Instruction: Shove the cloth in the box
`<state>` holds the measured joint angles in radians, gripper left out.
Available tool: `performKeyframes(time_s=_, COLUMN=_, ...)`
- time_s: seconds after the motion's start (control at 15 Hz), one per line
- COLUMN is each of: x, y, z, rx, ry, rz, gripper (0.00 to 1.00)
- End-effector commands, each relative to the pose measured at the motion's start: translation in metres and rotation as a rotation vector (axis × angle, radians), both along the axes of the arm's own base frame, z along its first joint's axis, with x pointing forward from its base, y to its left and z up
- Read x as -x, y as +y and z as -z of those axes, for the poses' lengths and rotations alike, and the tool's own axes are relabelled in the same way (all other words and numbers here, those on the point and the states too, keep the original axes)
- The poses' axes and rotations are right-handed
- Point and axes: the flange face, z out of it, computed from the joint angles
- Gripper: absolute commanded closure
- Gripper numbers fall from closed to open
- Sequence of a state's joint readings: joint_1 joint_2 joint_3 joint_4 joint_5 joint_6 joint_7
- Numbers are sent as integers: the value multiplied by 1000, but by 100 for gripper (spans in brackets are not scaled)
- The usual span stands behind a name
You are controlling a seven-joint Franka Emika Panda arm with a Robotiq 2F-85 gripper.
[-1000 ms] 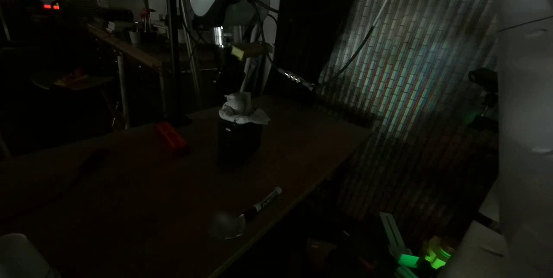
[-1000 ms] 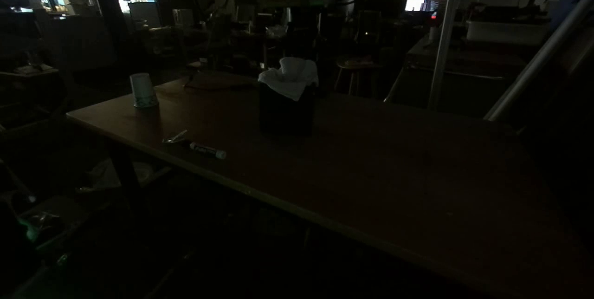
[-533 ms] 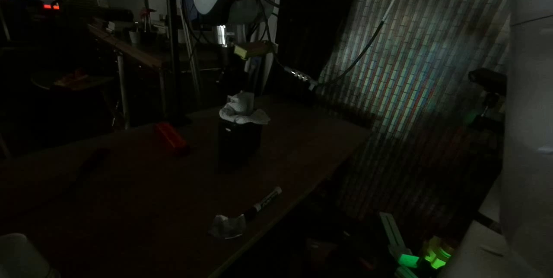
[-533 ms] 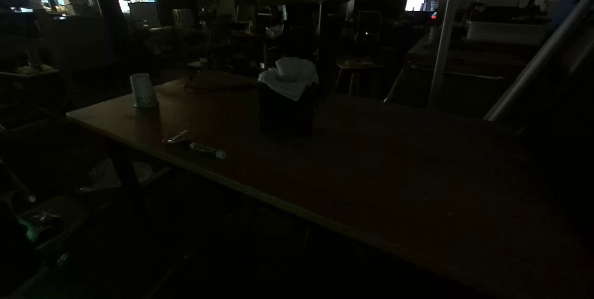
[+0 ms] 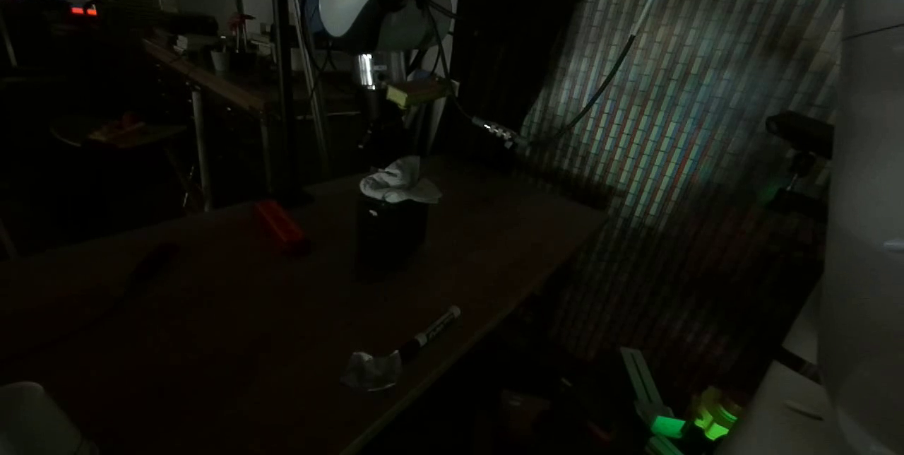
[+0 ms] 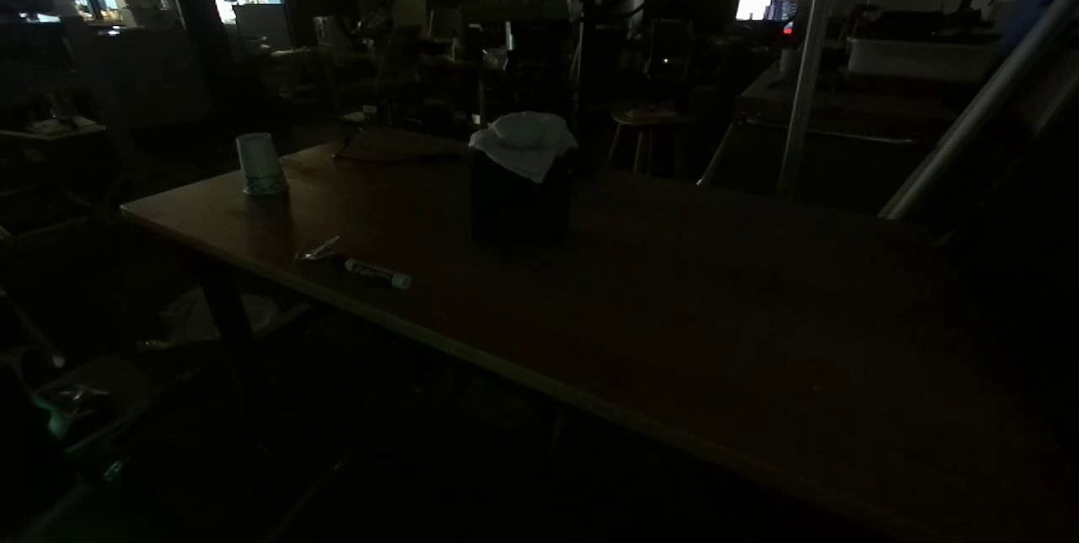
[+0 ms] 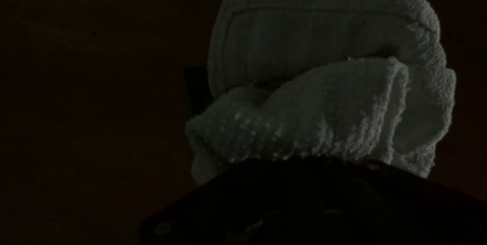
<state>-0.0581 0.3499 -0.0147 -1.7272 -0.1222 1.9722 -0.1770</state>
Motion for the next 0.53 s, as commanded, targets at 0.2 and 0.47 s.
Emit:
performKeyframes(time_s=0.2, x=9, y=4, z=-3, rx=21, ry=1, rz=7, gripper=99)
performKeyframes(time_s=0.47, x=6, y=7, z=13, rx=16, ry=30, rz=-5, gripper=99)
